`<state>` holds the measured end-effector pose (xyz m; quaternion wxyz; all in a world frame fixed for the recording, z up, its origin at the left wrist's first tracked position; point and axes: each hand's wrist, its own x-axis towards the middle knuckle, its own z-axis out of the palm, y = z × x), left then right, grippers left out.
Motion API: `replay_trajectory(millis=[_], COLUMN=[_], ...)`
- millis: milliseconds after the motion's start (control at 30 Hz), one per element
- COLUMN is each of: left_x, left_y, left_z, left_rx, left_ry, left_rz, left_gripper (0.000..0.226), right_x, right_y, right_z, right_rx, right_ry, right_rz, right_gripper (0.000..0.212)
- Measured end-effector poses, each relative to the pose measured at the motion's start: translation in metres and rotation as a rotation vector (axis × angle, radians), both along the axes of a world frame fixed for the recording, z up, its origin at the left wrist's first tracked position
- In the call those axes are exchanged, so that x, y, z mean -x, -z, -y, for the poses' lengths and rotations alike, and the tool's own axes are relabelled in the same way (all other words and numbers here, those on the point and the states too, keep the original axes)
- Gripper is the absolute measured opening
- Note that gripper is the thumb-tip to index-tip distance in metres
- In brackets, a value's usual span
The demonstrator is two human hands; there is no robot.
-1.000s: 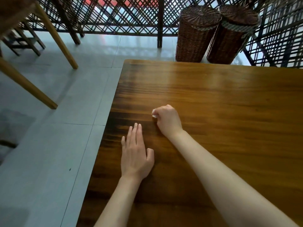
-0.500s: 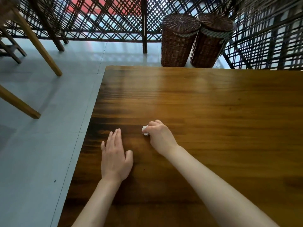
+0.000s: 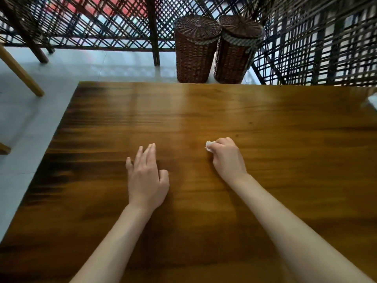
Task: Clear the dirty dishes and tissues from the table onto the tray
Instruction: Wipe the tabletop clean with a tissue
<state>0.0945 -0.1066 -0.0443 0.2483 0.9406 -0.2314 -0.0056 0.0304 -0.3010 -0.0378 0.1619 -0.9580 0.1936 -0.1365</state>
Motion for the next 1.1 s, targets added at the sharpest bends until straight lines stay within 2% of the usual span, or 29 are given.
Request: replay_trajectory(millis=[200,367,467,600,833,1100], left_x=[0.028,0.038,0.04,0.042,0.044,0.045], left_y=[0.006,0.011,0.011,0.017,0.018,0.016], left_z=[0.1,0.164,0.192,0.212,0.213,0.209], left_rx=[0.055,0.098,0.12,0.033,-0.013,0.008], left_ry=[0.101,0.144,0.161,0.12,0.09,0.095], left_rz=[-0.025,-0.037,-0.068,-0.025,-0.001,-0.033], left_gripper=[0.062,0.061,0.061,0.061,0.059,0.058], right_x=[0.001,-0.001,-0.009,-0.015,0.03,0.034], right_y=[0.004,0.008,0.01,0.008,0.009,0.011], right_z=[0.065,0.097,0.131,0.199,0.292,0.298], right_rx=[0.086,0.013,0.002,-0.003,0.039,-0.022], right_ry=[-0.133,-0.327,-0.239,-0.087,0.138,0.228], right_rz=[-0.061,-0.031,-0.034,-0.068,-0.015,0.066], right_gripper=[0.026,0.026,0.029,0.034,0.029,0.02])
